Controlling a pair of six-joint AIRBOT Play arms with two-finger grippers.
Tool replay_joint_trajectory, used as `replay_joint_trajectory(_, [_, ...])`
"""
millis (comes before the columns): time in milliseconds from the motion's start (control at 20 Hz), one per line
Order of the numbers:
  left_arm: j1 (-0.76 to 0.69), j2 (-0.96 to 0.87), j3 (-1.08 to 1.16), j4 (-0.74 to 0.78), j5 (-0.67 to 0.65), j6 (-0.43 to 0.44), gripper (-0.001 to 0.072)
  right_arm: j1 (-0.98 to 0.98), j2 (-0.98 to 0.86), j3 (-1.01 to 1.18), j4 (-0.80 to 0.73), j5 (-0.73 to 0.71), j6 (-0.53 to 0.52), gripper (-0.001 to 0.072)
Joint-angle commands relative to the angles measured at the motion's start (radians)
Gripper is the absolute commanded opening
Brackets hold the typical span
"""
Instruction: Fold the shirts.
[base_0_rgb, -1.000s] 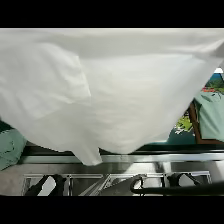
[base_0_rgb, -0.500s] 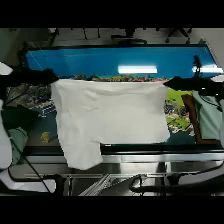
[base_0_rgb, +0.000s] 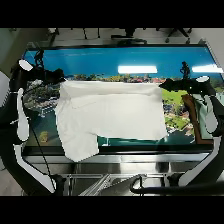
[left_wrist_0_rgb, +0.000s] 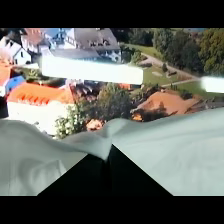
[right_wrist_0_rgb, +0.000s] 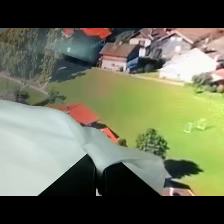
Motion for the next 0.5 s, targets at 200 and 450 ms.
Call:
replay_joint_trajectory(200, [0.000, -0.017, -0.049, 0.111, -0.248, -0.098, 0.0013, 0.002, -0.014, 0.016, -0.183, 0.129, 0.047, 0.0020])
replay_joint_trajectory(450, [0.001, -0.017, -0.172, 0.110, -0.206, -0.131, 0.0013, 0.003, -0.014, 0.015, -0.210, 0.129, 0.046, 0.0020])
